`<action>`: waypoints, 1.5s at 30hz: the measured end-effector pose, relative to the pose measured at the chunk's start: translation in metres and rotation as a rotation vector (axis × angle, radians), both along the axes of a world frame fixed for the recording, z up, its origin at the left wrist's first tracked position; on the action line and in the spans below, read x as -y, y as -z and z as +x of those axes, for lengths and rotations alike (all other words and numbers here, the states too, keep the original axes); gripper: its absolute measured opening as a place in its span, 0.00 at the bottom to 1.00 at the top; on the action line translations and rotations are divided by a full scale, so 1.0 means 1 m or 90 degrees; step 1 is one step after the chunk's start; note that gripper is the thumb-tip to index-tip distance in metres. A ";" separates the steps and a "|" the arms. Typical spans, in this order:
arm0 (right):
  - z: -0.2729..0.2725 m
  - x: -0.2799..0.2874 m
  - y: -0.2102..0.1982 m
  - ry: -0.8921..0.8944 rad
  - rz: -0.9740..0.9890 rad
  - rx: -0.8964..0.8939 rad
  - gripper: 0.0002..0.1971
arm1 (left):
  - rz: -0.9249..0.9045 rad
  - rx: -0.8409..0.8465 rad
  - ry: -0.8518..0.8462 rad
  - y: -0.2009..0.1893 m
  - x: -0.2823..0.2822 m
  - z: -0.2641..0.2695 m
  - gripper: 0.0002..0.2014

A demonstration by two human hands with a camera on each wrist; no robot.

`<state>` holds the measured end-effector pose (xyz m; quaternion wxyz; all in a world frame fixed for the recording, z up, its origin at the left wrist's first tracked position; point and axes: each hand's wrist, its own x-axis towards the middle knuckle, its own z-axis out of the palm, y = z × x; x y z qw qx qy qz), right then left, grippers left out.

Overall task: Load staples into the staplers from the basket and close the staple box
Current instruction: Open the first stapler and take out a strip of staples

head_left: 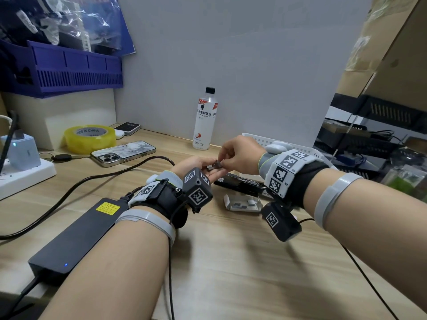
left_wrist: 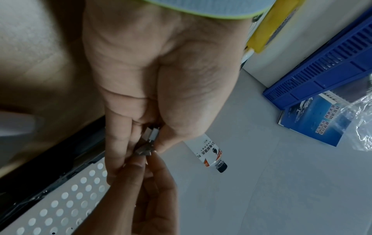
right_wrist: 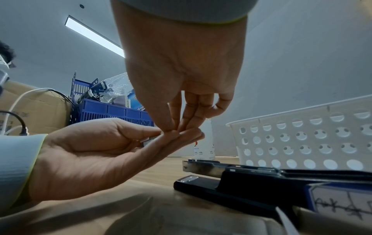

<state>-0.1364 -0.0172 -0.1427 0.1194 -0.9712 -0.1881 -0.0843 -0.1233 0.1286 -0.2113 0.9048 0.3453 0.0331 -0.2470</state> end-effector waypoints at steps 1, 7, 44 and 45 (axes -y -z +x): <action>0.000 0.001 -0.001 -0.001 0.002 0.000 0.05 | -0.006 0.003 0.006 -0.001 0.000 -0.001 0.11; -0.001 0.002 -0.003 -0.003 0.002 -0.006 0.06 | -0.040 0.010 0.034 -0.004 0.001 -0.007 0.12; -0.001 0.016 -0.017 -0.074 0.015 -0.063 0.02 | 0.086 0.012 0.063 -0.003 -0.002 0.000 0.12; -0.001 0.016 -0.016 -0.070 0.024 -0.058 0.02 | 0.072 0.028 0.056 -0.002 -0.002 -0.003 0.14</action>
